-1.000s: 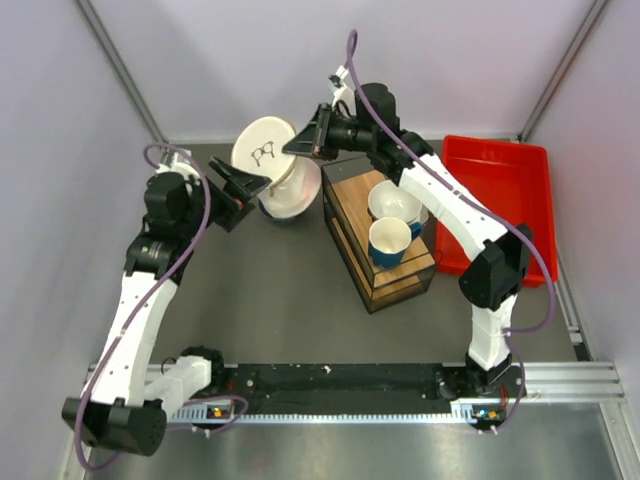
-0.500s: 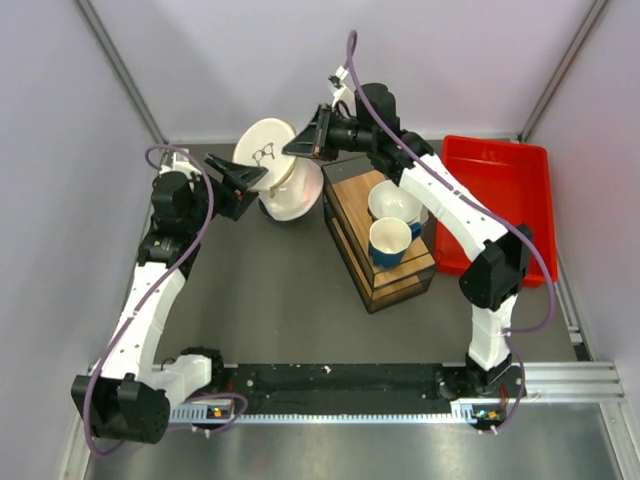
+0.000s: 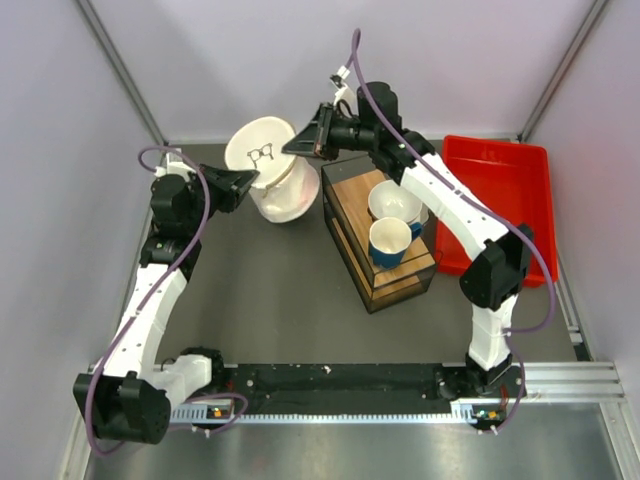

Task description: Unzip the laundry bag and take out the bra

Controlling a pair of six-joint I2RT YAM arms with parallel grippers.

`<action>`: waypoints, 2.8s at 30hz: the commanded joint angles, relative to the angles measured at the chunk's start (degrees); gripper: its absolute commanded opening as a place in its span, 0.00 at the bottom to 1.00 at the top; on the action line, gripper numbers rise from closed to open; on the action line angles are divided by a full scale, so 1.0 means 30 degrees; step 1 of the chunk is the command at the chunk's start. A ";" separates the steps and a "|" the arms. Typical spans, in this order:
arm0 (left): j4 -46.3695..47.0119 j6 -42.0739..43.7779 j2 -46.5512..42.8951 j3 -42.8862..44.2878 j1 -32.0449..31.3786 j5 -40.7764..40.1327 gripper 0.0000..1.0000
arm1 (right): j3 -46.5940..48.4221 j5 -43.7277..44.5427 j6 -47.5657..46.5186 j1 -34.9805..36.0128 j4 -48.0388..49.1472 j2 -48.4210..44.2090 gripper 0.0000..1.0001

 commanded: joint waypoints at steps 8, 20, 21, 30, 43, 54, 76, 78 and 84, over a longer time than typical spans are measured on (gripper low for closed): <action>-0.4116 0.0503 -0.0382 0.3448 0.0237 -0.2245 0.00 | -0.0323 0.4959 -0.4705 -0.0036 -0.3222 -0.2954 0.61; -0.7957 0.1614 0.0671 0.5562 -0.0464 -0.4296 0.00 | -0.1265 0.8790 -0.8228 0.4444 -0.5394 -0.4045 0.52; -0.8221 0.1762 0.0847 0.5709 -0.0553 -0.4413 0.00 | -0.1003 0.8552 -0.7849 0.4534 -0.5481 -0.3810 0.52; -1.3263 0.3522 0.3896 1.0544 -0.2576 -0.7755 0.00 | -0.0500 0.8752 -0.6266 0.5384 -0.5834 -0.2110 0.56; -1.2296 0.5043 0.3456 1.0456 -0.2956 -0.8721 0.00 | -0.0240 0.9665 -0.4739 0.5677 -0.4603 -0.1261 0.50; -1.4610 0.8120 0.5155 1.4469 -0.4684 -1.1035 0.00 | 0.0582 0.7907 -0.6262 0.5853 -0.3988 -0.0381 0.48; -1.4610 0.9556 0.5156 1.4207 -0.4715 -1.1769 0.00 | -0.0678 0.5768 -0.5649 0.5853 -0.1499 -0.1904 0.48; -1.4552 0.9556 0.5126 1.4206 -0.4715 -1.1651 0.00 | -0.0474 0.5709 -0.5444 0.5882 -0.1469 -0.1584 0.48; -1.4580 0.9556 0.4980 1.4148 -0.4715 -1.1387 0.00 | -0.0092 0.5474 -0.5121 0.5882 -0.1439 -0.1201 0.46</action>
